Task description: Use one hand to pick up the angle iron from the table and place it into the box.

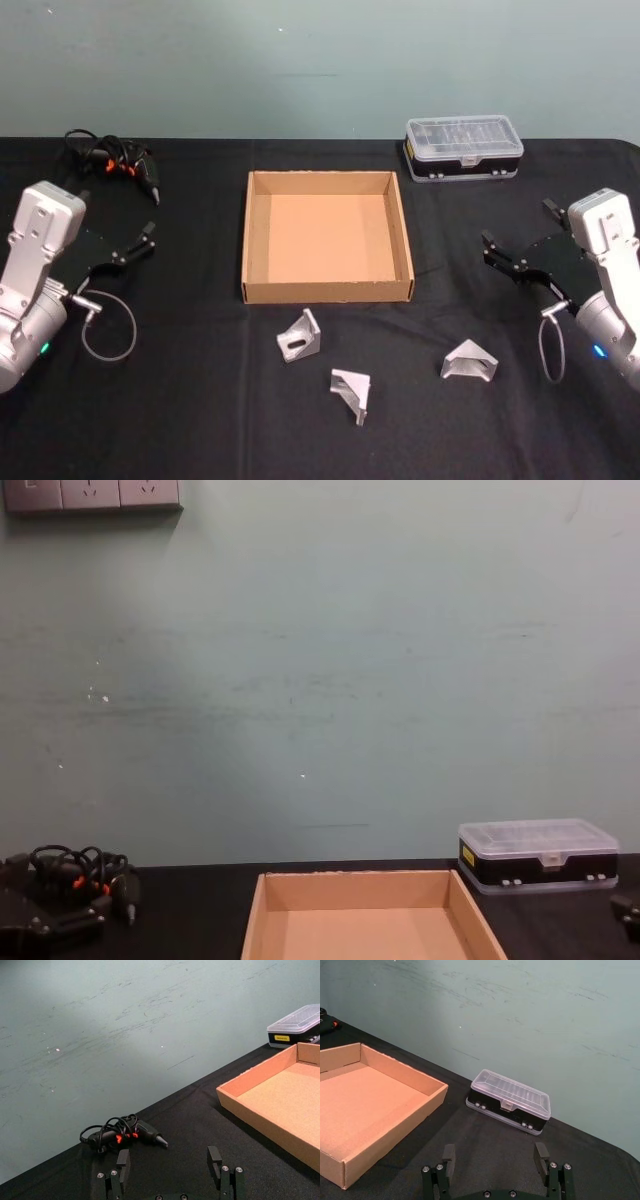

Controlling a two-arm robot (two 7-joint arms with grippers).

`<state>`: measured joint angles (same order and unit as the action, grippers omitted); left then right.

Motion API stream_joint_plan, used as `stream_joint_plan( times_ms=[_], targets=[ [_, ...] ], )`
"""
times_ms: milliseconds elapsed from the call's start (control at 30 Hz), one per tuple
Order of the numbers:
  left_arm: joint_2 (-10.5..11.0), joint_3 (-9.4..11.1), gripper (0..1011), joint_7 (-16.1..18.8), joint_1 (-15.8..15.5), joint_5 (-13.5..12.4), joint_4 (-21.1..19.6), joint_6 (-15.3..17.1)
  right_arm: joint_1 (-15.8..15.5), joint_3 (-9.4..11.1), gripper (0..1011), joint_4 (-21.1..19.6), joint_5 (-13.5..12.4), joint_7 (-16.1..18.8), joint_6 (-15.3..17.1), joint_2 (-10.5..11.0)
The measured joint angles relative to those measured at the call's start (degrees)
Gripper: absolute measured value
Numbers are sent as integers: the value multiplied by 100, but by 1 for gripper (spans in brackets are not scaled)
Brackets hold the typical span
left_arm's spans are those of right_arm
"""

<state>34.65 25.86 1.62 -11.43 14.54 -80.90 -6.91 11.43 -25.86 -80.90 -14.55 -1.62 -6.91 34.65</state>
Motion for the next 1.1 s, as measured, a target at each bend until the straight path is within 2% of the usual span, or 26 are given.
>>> stream_joint_plan(
  times_ms=[567,700,800,833,933,1100],
  targets=[
    [0,0,1011,0,0,0,0,0,0,2,1000,0,0,0,0,0],
    [0,0,1011,0,0,0,0,0,-117,92,1000,-75,-88,163,-91,24],
    [0,0,1012,0,0,0,0,0,-228,151,1000,-193,-168,251,-99,56],
    [0,0,1011,0,0,0,0,0,-380,229,1000,-392,-262,344,-101,113],
    [0,0,1012,0,0,0,0,0,-539,306,1000,-608,-367,451,-99,192],
    [0,0,1011,0,0,0,0,0,-936,470,1000,-1233,-695,891,40,508]
  ],
)
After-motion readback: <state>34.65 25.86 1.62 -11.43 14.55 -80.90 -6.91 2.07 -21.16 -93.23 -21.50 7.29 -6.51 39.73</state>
